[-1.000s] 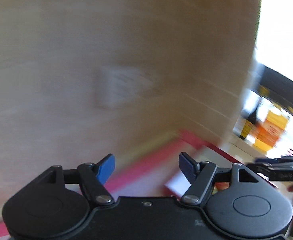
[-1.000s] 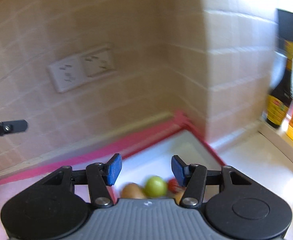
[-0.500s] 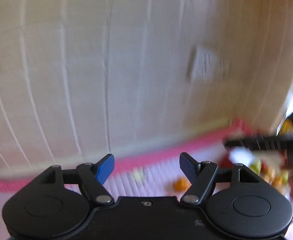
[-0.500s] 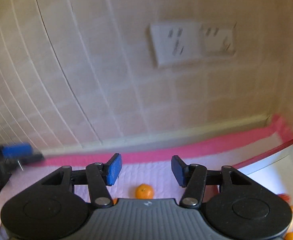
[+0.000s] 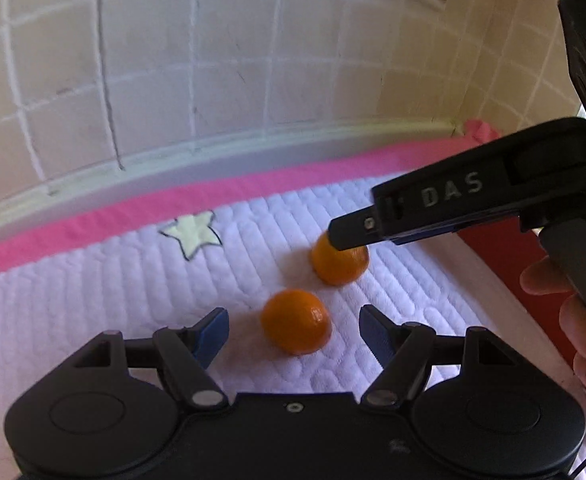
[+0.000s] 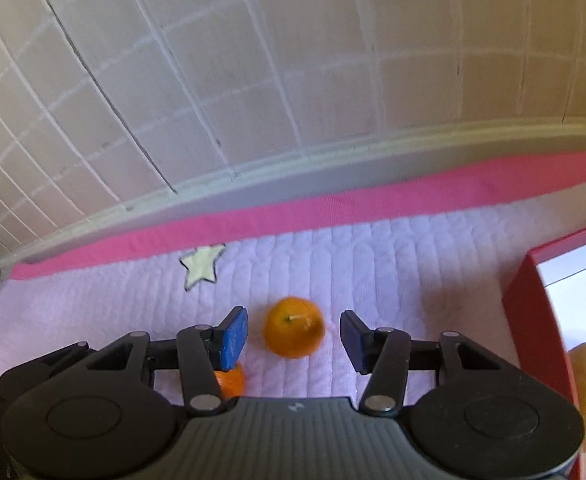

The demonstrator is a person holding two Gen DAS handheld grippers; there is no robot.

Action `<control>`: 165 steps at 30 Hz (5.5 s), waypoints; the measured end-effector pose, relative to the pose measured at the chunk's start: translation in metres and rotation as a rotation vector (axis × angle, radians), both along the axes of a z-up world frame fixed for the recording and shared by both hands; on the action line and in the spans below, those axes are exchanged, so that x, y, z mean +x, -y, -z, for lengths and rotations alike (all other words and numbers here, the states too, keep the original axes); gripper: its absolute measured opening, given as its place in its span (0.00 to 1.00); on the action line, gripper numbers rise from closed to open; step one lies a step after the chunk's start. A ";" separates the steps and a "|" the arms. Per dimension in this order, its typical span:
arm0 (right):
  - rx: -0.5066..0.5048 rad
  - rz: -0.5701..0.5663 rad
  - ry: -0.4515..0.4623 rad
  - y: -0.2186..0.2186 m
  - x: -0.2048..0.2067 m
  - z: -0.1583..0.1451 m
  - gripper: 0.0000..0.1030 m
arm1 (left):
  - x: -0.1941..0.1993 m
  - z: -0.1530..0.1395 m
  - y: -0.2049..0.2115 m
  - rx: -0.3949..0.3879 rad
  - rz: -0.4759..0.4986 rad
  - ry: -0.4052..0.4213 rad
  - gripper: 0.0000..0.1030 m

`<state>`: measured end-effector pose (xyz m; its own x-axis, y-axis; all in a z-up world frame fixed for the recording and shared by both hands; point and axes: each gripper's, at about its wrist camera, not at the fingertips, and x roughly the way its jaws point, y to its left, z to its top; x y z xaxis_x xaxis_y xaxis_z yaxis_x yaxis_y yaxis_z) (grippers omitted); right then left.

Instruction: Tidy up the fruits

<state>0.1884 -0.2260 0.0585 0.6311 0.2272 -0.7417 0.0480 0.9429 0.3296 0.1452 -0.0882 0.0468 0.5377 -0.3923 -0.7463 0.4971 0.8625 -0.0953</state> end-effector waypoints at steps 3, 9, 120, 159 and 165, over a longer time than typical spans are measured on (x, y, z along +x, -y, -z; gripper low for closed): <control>0.006 -0.004 -0.025 -0.003 0.005 0.011 0.52 | 0.008 0.009 0.007 -0.001 -0.008 -0.014 0.83; 0.010 -0.003 -0.044 -0.009 0.011 0.023 0.52 | 0.004 0.014 0.011 0.001 -0.018 0.007 0.82; -0.340 0.498 0.120 0.052 -0.321 -0.062 0.62 | -0.217 -0.102 0.118 0.154 -0.083 0.153 0.91; -0.302 0.475 0.099 0.056 -0.315 -0.059 0.62 | -0.215 -0.106 0.119 0.160 -0.101 0.155 0.91; -0.276 0.468 0.087 0.058 -0.314 -0.056 0.62 | -0.213 -0.105 0.118 0.154 -0.108 0.138 0.91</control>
<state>-0.1257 -0.2836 0.1149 0.6795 -0.2880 -0.6748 0.4667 0.8793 0.0947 -0.0681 -0.2058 0.1514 0.6718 -0.2137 -0.7092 0.3999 0.9106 0.1043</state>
